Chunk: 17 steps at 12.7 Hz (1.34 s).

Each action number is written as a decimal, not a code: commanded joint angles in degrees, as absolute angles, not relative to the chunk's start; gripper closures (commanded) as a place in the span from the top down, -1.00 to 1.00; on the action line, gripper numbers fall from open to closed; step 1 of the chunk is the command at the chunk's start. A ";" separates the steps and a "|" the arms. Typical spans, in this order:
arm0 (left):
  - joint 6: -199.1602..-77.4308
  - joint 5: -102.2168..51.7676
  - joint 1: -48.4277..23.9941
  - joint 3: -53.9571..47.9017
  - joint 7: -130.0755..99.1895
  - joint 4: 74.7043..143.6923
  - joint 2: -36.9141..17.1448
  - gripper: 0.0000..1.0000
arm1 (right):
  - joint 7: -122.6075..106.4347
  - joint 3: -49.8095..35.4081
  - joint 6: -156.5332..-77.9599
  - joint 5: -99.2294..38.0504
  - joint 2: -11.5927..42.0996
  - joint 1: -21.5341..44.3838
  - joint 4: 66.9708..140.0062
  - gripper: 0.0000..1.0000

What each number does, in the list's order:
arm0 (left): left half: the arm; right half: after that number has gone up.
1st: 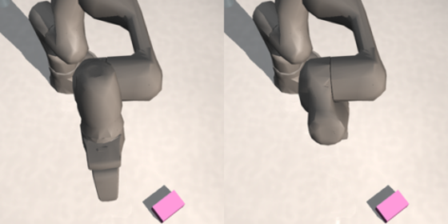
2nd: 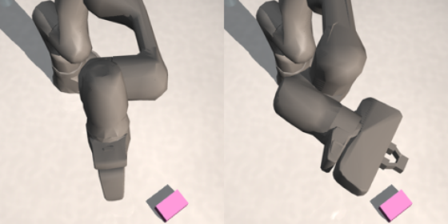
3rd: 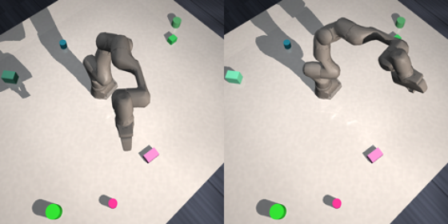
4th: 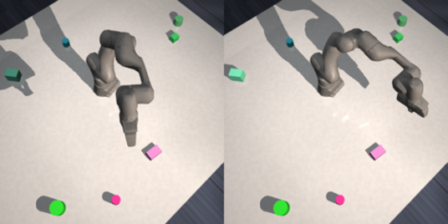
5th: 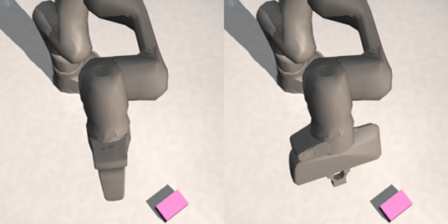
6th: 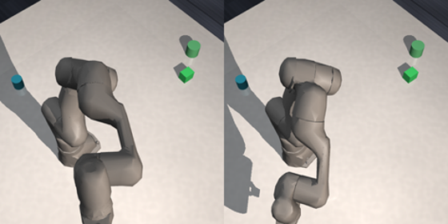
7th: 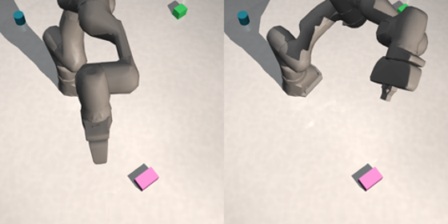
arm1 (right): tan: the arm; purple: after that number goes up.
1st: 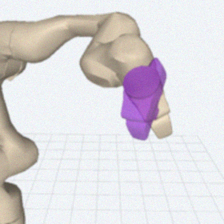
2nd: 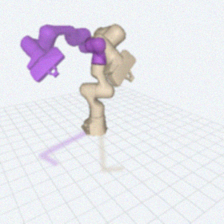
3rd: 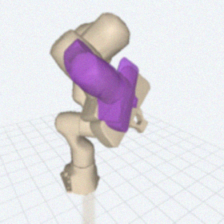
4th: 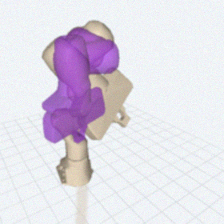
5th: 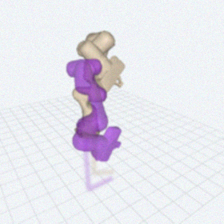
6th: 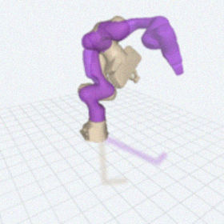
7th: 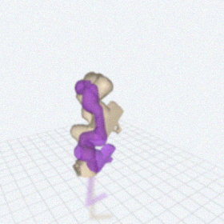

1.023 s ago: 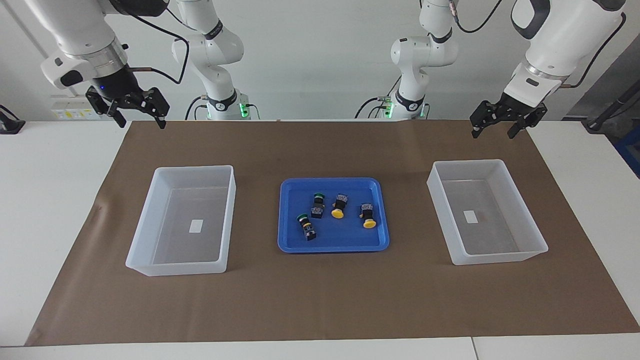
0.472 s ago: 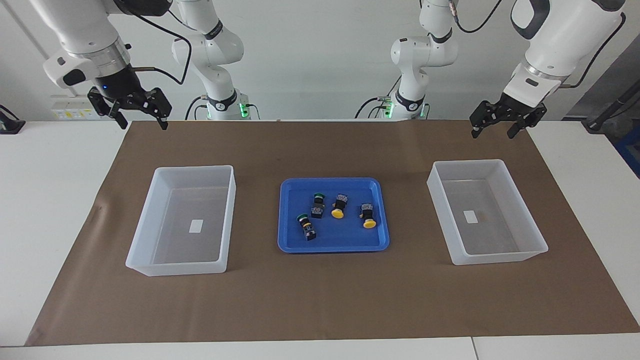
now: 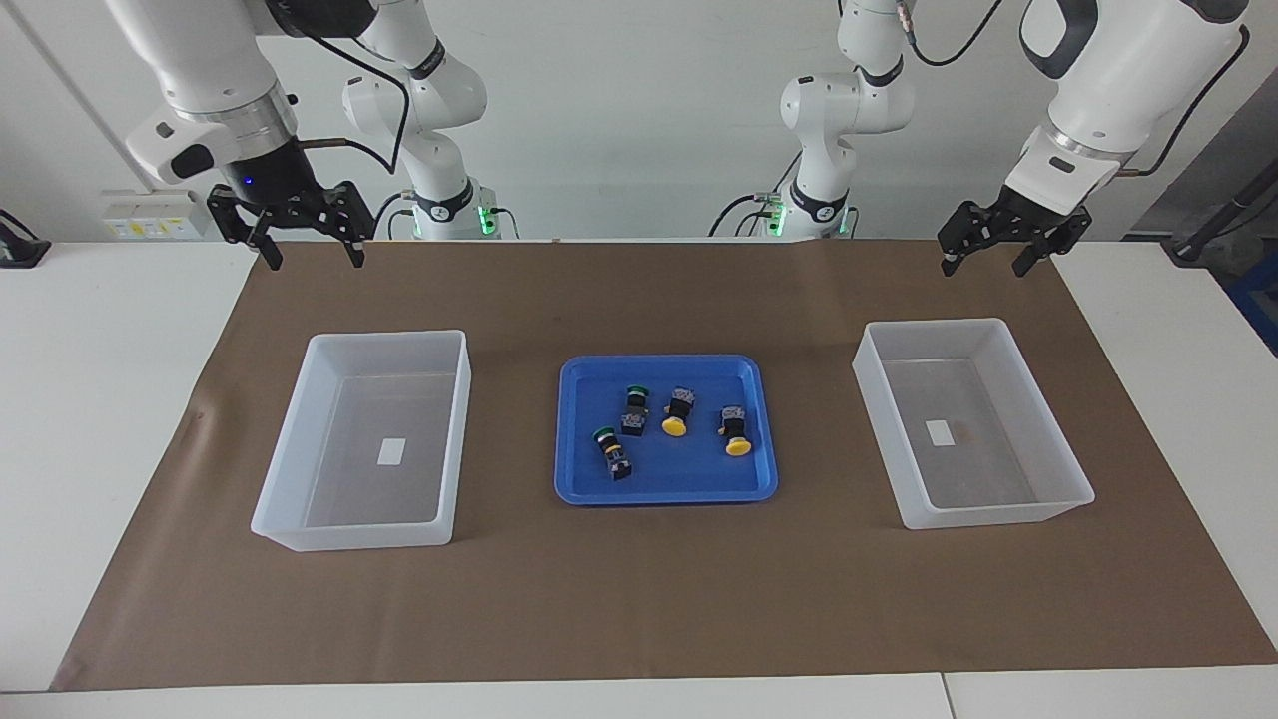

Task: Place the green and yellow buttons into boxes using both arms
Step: 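Reach the right gripper over the blue tray to a green button, then grasp the green button with the right gripper while the left gripper reaches yellow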

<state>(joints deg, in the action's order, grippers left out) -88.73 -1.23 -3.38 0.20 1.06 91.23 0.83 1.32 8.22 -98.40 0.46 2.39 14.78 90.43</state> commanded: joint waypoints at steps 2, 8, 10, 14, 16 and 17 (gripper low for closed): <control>-88.42 -1.76 -3.51 0.35 0.53 92.72 2.37 1.00 | 4.98 8.09 -108.60 0.44 10.79 19.67 90.26 1.00; -89.03 -1.76 -4.30 0.18 0.26 93.16 2.46 1.00 | 15.71 7.91 -123.12 -4.48 21.34 29.68 90.35 1.00; -90.95 -1.76 -5.45 0.09 0.26 94.47 2.90 1.00 | 17.31 8.00 -126.55 -4.22 23.90 32.77 90.61 1.00; -103.77 -1.76 -9.31 0.09 0.26 106.32 7.64 1.00 | 16.01 8.00 -131.56 -2.29 28.99 34.89 90.62 1.00; -106.25 -1.76 -10.19 0.09 0.09 107.22 7.21 1.00 | 13.28 8.00 -132.89 0.17 29.62 34.11 91.40 1.00; -108.09 -1.76 -10.89 0.09 -1.30 107.57 6.77 1.00 | 12.84 8.00 -133.59 0.26 29.79 34.36 92.36 1.00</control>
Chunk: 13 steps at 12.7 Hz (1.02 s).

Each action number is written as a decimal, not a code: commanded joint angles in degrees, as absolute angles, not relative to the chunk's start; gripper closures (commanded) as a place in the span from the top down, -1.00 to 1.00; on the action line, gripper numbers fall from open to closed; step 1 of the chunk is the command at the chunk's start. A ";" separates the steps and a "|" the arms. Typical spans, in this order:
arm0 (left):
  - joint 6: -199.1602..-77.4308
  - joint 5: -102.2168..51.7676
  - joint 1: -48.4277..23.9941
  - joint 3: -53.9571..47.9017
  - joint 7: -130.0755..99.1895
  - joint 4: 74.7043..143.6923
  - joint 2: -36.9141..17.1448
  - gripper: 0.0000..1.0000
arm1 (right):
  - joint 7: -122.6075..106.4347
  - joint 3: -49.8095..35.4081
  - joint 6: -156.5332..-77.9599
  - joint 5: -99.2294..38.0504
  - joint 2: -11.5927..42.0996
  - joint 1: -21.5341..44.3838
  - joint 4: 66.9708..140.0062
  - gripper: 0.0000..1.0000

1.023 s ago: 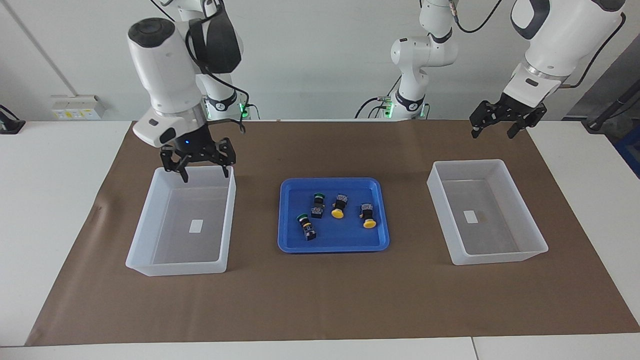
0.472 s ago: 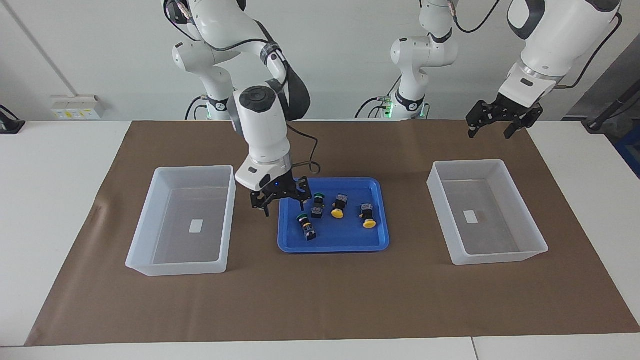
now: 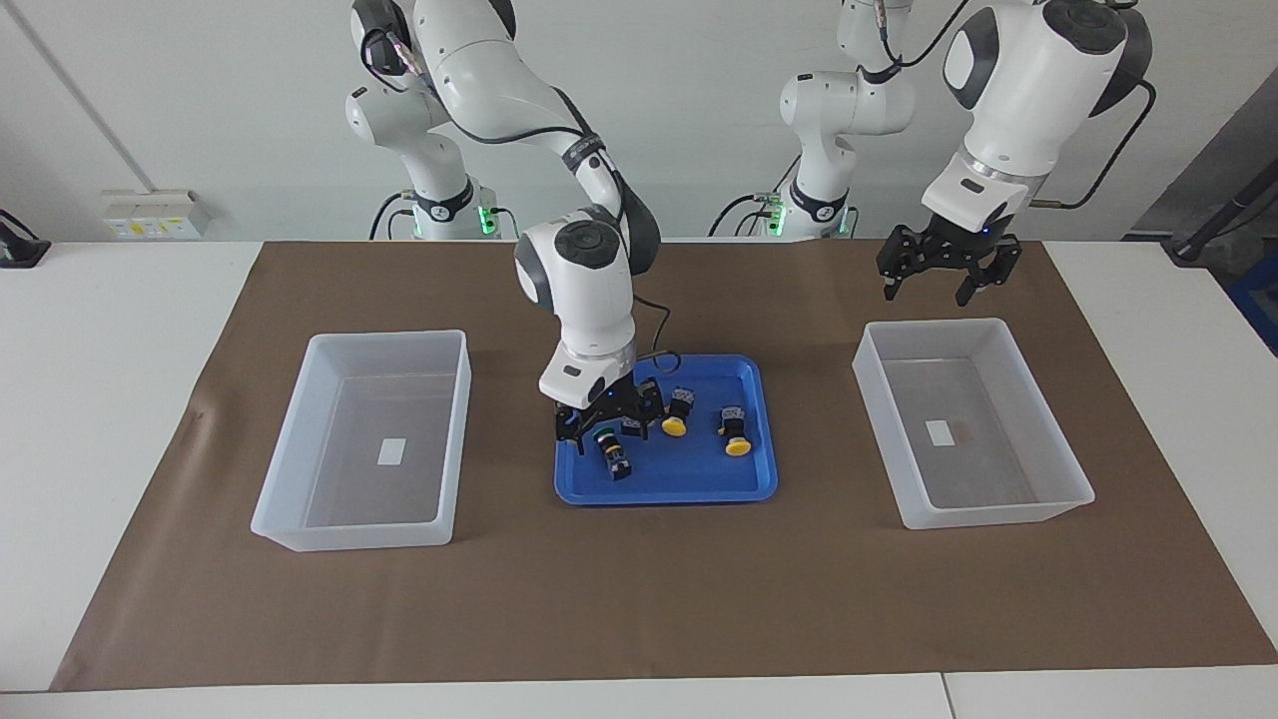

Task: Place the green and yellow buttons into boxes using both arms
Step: 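Grasp the green button with the right gripper while the left gripper reaches yellow, then carry the green button to its box while the left gripper grasps yellow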

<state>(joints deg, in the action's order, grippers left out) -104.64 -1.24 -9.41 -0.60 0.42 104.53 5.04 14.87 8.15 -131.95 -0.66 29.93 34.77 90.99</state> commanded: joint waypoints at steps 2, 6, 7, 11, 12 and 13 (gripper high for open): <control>-113.96 -1.76 -13.35 0.18 -5.17 110.81 6.16 1.00 | 13.01 7.91 -137.36 0.26 29.88 35.15 95.70 1.00; -120.39 -1.76 -18.53 0.18 -13.25 112.50 0.89 1.00 | 13.18 7.91 -138.08 0.26 30.32 35.51 96.68 0.93; -122.24 -1.76 -19.85 0.18 -15.45 112.67 -0.60 1.00 | 13.01 8.00 -138.08 0.26 30.41 35.51 96.68 0.68; -129.27 -1.67 -23.11 0.18 -20.83 115.30 -3.16 1.00 | 12.92 7.91 -138.25 0.26 30.50 35.68 97.56 -0.06; -131.03 -1.76 -23.38 0.18 -20.92 116.27 -3.25 1.00 | 13.18 7.91 -138.95 0.26 30.50 35.60 97.73 -0.11; -132.44 -1.76 -23.47 0.09 -20.92 117.24 -3.25 1.00 | 13.27 7.91 -139.74 0.26 30.41 35.68 98.34 -0.11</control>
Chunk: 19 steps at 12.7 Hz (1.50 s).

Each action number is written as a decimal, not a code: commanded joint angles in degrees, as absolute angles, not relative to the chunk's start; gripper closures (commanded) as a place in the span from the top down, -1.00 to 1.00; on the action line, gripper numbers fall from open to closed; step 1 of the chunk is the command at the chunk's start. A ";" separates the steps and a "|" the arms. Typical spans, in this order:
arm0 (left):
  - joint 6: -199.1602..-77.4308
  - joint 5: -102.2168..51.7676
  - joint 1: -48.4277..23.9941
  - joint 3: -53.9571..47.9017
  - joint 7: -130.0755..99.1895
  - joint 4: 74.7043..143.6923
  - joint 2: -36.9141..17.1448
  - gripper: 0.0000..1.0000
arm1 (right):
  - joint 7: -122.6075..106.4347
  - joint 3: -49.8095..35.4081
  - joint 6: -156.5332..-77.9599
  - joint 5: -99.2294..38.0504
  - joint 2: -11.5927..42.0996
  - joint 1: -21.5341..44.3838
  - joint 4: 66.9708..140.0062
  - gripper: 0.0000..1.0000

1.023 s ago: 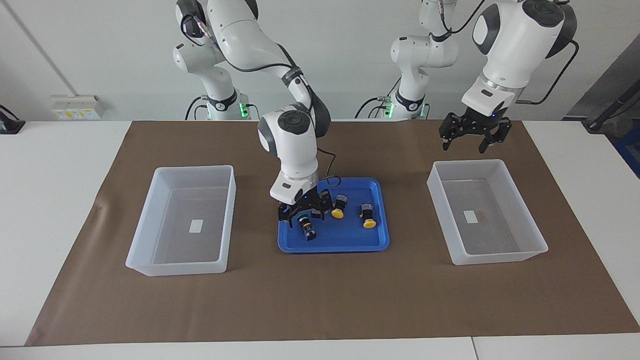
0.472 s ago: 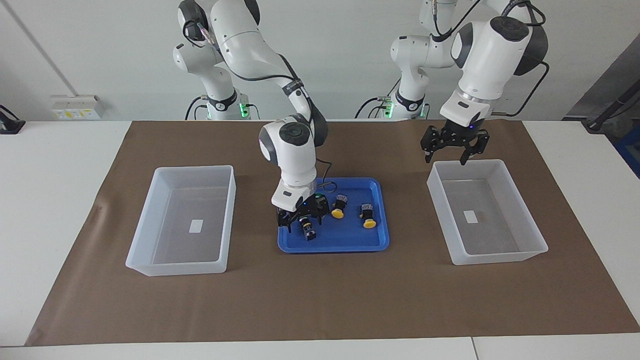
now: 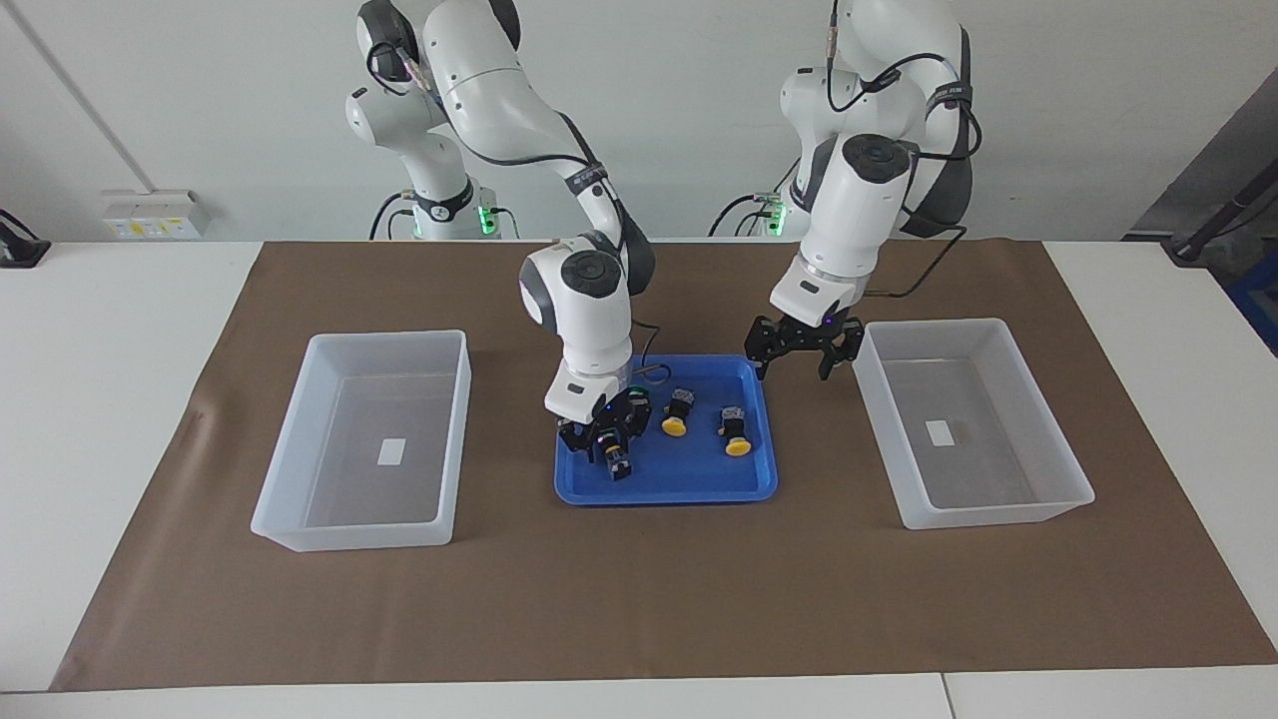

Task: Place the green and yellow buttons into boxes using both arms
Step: 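Carry the green button to its box while the left gripper grasps yellow, then release the green button in its box while the left gripper carries yellow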

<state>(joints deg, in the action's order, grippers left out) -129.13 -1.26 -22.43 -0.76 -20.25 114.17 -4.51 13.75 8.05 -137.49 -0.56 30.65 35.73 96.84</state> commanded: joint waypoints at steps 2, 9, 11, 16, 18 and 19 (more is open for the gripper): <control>-134.28 -1.76 -23.38 0.09 -20.83 117.51 -3.43 1.00 | 13.27 7.91 -140.27 0.26 30.41 35.68 99.05 -0.14; -140.10 -1.76 -26.80 0.09 -26.10 118.21 -11.76 1.00 | 12.40 8.35 -125.55 -0.61 21.65 31.23 94.85 -1.00; -141.06 -1.76 -29.17 0.35 -31.26 117.42 -15.54 1.00 | 6.01 8.09 -120.34 -0.79 17.25 25.34 94.48 -1.00; -142.82 -1.76 -29.36 0.26 -37.44 117.42 -17.22 0.74 | -5.59 8.17 -120.23 -0.88 15.82 12.50 96.76 -1.00; -143.79 -1.76 -29.36 0.26 -39.01 116.90 -18.02 0.63 | -6.85 8.17 -124.07 -1.75 15.73 8.89 100.53 -1.00; -143.79 -1.76 -29.44 0.26 -39.46 116.89 -18.02 0.62 | -7.38 8.17 -127.15 -2.19 16.08 8.27 102.46 -1.00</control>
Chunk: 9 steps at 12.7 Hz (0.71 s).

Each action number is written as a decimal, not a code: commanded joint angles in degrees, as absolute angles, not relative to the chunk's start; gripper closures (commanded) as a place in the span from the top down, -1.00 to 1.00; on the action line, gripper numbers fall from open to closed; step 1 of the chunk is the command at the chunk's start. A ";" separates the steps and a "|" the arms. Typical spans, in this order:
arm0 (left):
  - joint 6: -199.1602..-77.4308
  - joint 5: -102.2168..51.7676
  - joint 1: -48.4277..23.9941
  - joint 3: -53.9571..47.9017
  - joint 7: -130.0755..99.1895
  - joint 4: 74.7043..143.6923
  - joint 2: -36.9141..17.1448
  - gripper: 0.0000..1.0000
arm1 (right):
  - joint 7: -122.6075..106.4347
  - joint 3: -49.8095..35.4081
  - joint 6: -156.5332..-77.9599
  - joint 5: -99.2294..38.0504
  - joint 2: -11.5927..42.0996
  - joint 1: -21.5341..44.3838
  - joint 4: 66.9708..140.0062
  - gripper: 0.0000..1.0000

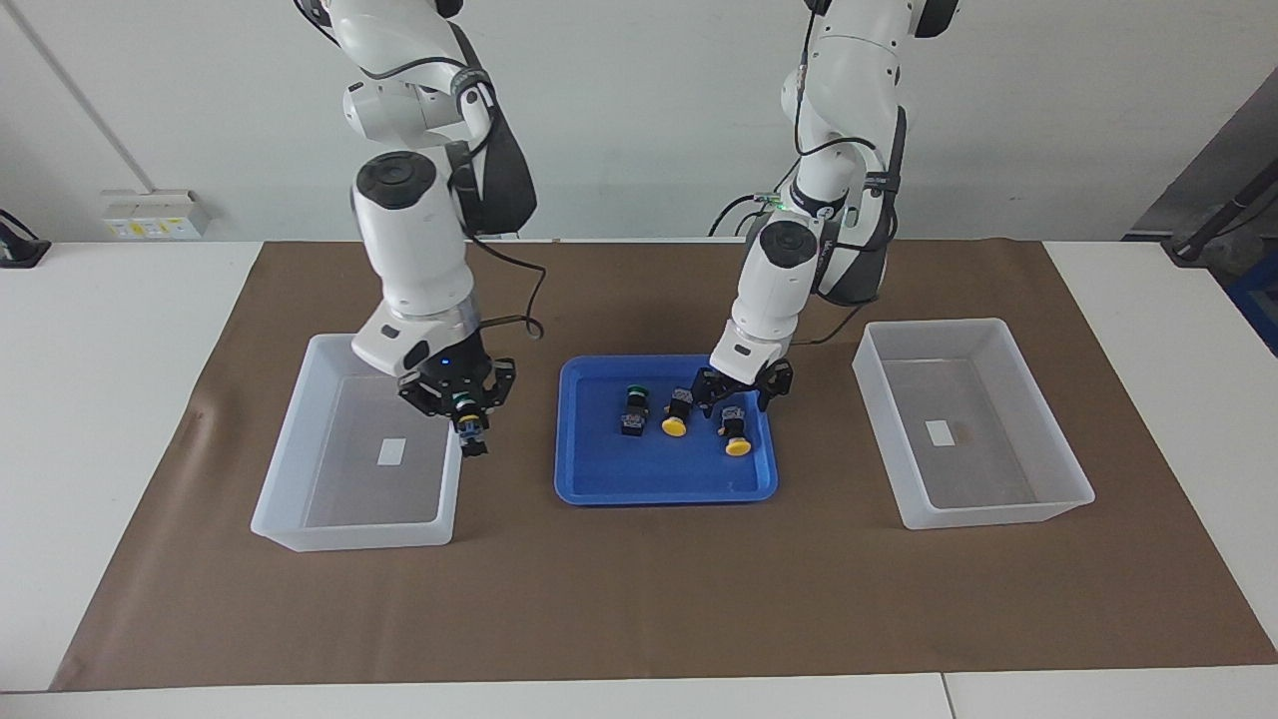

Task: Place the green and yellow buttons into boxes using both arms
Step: 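Release the green button in its box while the left gripper carries yellow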

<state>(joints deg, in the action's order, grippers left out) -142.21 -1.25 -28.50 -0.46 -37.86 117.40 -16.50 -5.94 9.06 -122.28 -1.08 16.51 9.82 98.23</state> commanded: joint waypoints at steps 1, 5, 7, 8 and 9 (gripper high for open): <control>-143.79 -1.76 -29.44 0.26 -39.46 116.81 -18.02 0.62 | -7.56 8.17 -129.61 -2.46 16.78 8.00 103.79 -1.00; -143.79 -1.76 -29.44 0.35 -39.55 115.40 -18.98 0.62 | -7.47 8.09 -138.42 -4.74 20.90 6.68 107.75 -1.00; -144.49 -1.41 -29.44 0.35 -39.46 115.22 -19.42 0.44 | -7.47 8.17 -140.09 -7.20 22.41 6.68 107.75 -0.60; -144.84 -0.36 -29.44 0.35 -39.46 115.31 -19.68 0.36 | -7.21 8.17 -140.10 -7.29 22.41 6.94 107.75 0.11; -144.93 0.26 -29.53 0.35 -39.46 115.40 -19.77 0.23 | -7.29 8.17 -140.10 -7.29 22.41 6.86 107.75 0.76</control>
